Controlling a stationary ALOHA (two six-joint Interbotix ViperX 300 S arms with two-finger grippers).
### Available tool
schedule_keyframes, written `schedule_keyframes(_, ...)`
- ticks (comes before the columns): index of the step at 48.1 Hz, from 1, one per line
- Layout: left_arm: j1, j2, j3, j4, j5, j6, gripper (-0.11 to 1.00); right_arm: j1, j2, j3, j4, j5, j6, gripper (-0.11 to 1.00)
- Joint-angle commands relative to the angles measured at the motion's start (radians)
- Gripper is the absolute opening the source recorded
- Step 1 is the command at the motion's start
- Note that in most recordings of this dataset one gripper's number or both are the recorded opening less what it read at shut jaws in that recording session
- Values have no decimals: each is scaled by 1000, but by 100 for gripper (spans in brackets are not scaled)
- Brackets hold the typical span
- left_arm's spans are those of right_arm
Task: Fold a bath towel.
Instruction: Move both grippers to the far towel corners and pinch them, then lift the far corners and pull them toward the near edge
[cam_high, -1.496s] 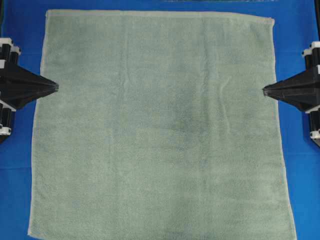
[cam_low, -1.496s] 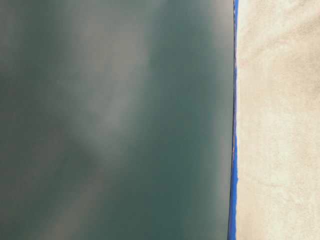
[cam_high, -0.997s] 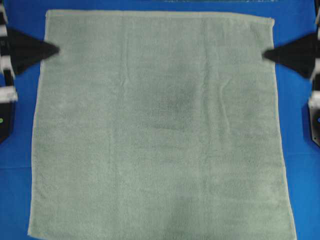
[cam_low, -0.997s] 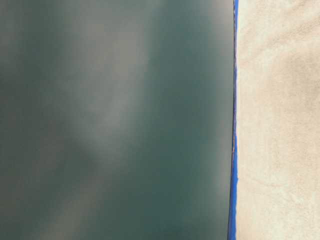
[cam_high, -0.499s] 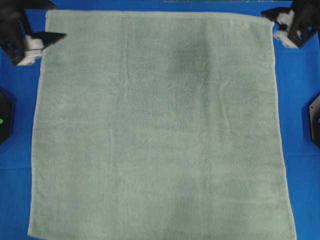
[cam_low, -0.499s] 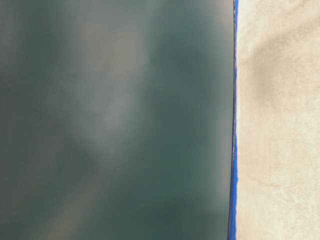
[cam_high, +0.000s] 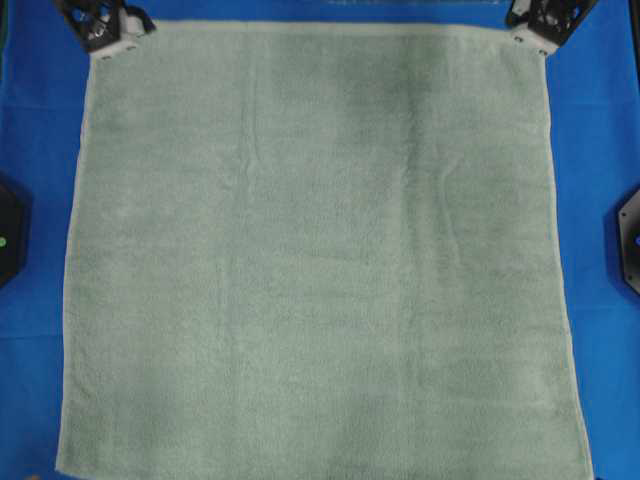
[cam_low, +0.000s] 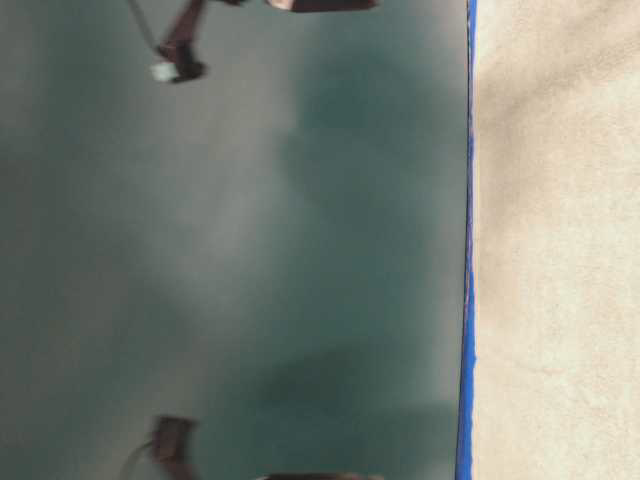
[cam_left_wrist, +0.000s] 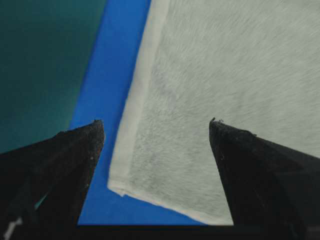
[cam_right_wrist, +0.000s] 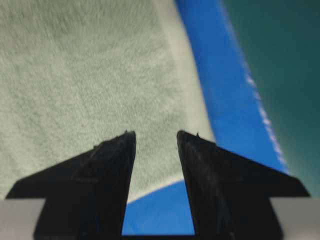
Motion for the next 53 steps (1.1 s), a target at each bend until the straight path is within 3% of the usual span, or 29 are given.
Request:
schedule_keyframes(1, 23, 51, -20, 0, -41, 14, 81, -31, 41, -20, 52, -20, -52, 45)
schedule_keyframes(8, 57, 153, -12, -2, -153, 51, 81, -66, 133, -18, 67, -124, -115, 45)
schedule_keyframes(29, 63, 298, 23, 2, -344, 81, 81, -81, 324, -29, 74, -236, -164, 45)
schedule_keyframes(39, 44, 319, 58, 2, -364, 80, 78, -81, 331, -20, 80, -186, -166, 44)
schedule_keyframes(44, 37, 318, 67, 5, -351, 75, 58, -77, 331, -17, 81, -164, -166, 36)
schedule_keyframes(50, 26, 316, 67, 5, -299, 75, 23, -63, 331, -15, 86, -164, -166, 12)
schedule_keyframes(53, 20, 314, 66, 5, -291, 74, 8, -54, 331, -14, 86, -164, -166, 11)
